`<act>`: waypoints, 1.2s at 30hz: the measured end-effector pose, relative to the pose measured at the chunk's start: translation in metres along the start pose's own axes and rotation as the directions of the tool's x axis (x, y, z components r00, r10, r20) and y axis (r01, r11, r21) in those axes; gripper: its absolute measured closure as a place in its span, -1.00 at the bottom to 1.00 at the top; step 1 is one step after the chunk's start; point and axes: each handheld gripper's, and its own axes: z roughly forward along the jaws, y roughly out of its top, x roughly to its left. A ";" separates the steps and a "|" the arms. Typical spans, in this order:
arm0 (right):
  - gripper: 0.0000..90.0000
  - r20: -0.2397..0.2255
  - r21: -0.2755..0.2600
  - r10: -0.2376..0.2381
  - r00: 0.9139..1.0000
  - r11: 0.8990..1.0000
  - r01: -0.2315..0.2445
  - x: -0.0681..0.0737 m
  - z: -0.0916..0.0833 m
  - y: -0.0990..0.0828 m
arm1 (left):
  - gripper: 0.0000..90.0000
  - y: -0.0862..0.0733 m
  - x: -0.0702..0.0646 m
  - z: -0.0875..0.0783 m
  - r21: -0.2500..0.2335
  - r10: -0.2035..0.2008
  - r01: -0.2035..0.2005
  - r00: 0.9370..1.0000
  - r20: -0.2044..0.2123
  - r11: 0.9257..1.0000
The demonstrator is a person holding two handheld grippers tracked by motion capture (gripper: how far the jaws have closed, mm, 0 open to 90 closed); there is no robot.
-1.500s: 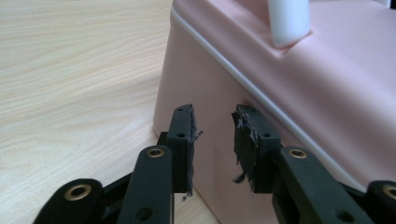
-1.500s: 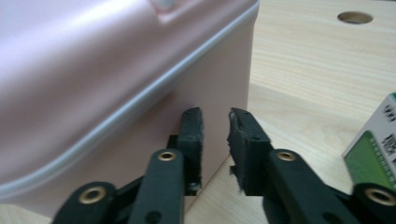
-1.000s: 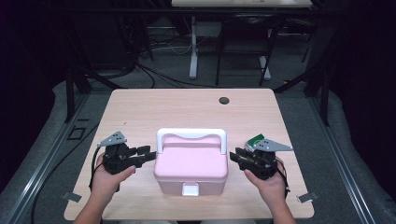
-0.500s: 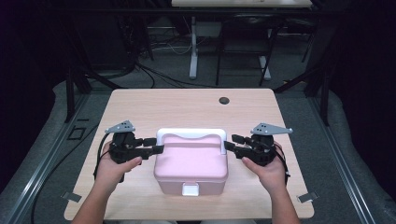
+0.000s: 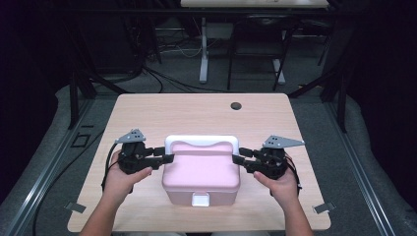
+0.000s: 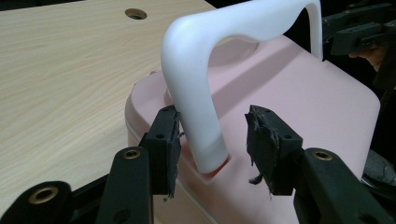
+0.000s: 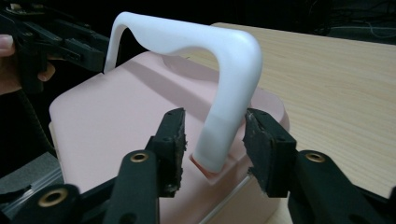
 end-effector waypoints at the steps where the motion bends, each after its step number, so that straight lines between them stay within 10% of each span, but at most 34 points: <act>1: 0.35 0.017 0.001 -0.011 1.000 1.000 0.011 0.001 0.000 0.000 | 0.24 -0.001 0.000 0.000 0.000 0.003 -0.003 1.000 -0.001 1.000; 36: 0.66 0.022 -0.010 -0.111 0.994 0.994 0.111 0.009 0.000 -0.010 | 0.63 -0.012 -0.009 -0.004 -0.024 0.057 -0.058 0.997 -0.048 0.998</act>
